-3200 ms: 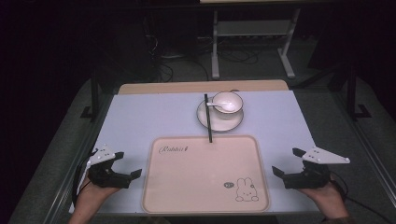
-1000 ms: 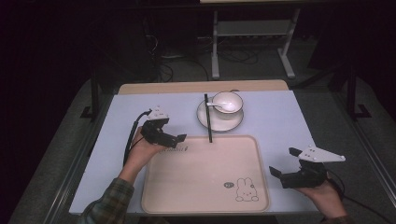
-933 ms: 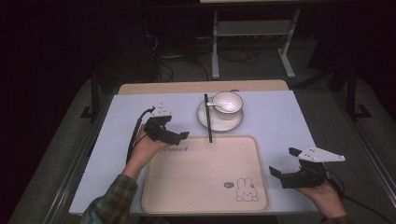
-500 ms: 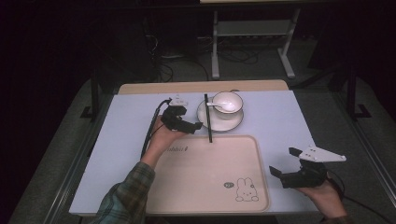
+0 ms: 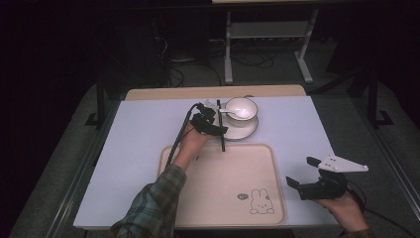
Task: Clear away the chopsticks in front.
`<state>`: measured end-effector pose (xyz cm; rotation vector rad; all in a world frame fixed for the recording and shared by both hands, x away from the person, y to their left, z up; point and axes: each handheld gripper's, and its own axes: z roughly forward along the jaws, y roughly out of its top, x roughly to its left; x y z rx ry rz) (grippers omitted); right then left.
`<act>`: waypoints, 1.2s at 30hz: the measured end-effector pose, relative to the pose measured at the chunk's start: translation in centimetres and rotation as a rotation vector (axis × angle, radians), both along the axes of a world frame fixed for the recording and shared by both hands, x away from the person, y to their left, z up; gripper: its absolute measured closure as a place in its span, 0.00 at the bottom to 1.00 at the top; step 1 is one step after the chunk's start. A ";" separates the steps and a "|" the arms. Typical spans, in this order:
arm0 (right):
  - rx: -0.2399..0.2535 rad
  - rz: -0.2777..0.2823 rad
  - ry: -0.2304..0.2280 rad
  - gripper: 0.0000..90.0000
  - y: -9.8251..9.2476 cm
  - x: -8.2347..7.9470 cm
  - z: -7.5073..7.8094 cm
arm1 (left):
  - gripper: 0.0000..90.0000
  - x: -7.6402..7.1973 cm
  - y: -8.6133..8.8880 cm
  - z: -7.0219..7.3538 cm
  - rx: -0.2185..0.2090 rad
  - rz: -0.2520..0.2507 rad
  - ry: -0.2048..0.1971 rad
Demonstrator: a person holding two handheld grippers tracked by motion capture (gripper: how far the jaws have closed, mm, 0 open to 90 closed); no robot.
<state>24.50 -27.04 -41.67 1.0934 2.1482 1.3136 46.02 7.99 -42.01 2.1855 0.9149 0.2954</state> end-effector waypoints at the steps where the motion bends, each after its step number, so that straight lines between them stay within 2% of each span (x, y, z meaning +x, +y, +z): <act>1: 0.000 0.000 0.000 0.00 0.0 0.0 0.0 | 0.35 0.0 0.0 0.0 0.000 0.000 0.000; 12: 0.007 0.001 -0.001 0.00 0.0 0.0 0.0 | 0.48 0.4 -0.3 -0.5 0.016 0.013 0.038; 25: 0.013 -0.001 -0.002 0.00 -0.1 0.0 0.1 | 0.58 1.6 -0.4 -0.6 0.029 0.034 0.040; 36: 0.015 -0.002 -0.001 0.00 -0.1 0.0 0.1 | 0.68 2.9 -0.5 -0.4 0.053 0.060 0.022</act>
